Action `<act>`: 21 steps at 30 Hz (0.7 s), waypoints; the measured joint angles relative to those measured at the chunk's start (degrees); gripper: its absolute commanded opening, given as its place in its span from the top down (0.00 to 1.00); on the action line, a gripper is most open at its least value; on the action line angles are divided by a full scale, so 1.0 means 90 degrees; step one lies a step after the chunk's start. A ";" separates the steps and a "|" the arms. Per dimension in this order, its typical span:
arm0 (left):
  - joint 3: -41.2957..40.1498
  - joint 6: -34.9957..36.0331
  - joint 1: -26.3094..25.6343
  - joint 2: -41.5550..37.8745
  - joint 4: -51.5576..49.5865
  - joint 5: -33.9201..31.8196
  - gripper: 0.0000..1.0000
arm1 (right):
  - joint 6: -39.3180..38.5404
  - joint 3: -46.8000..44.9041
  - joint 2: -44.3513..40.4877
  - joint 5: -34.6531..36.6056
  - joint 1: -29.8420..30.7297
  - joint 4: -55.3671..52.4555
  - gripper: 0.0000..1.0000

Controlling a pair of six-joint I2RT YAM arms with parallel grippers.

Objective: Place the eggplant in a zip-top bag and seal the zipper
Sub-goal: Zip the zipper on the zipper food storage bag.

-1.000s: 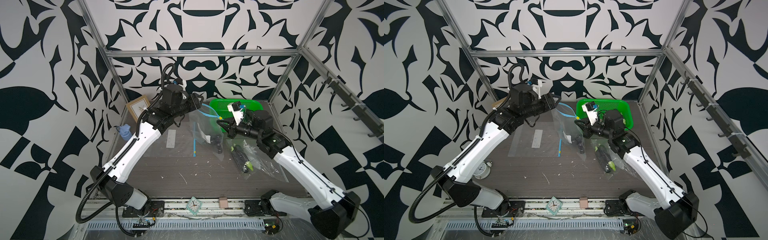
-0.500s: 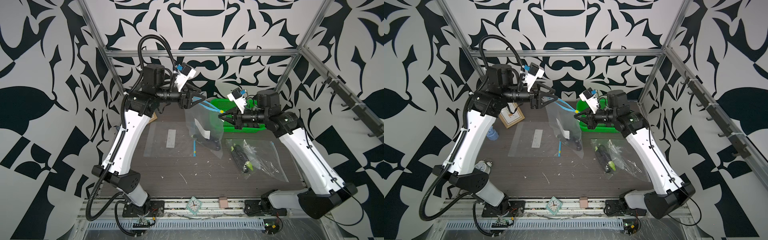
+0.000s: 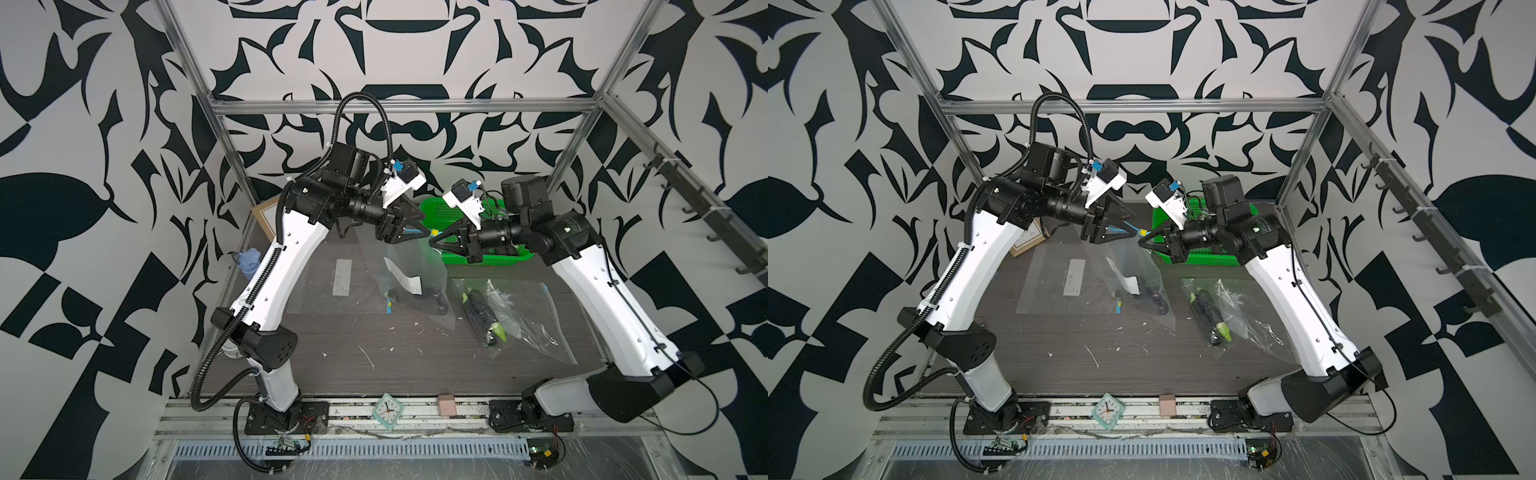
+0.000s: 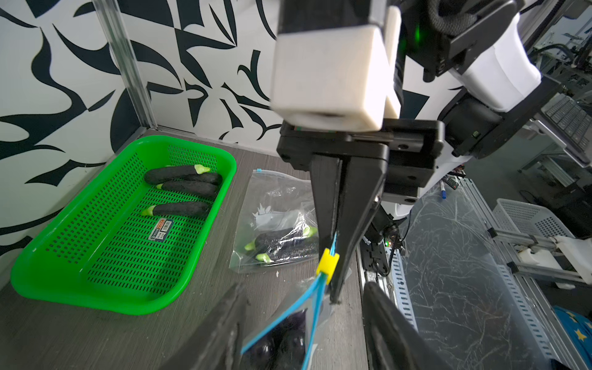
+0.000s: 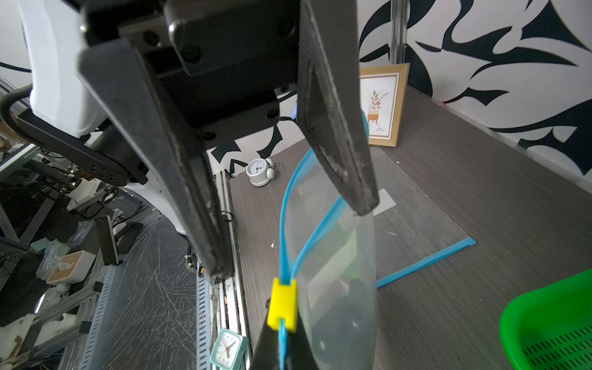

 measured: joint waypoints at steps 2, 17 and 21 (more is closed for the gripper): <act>0.0000 0.0085 -0.0022 0.0012 -0.0102 0.0002 0.45 | -0.0044 0.0027 0.0051 0.0000 0.0068 -0.0070 1.00; 0.0017 0.0369 -0.0148 0.0185 -0.0440 -0.0024 0.71 | -0.0119 0.0124 0.0335 -0.0012 0.0177 -0.0129 1.00; 0.0039 0.0401 -0.0153 0.0245 -0.0449 0.0007 0.81 | -0.0153 0.0126 0.0352 0.0007 0.0175 -0.0138 1.00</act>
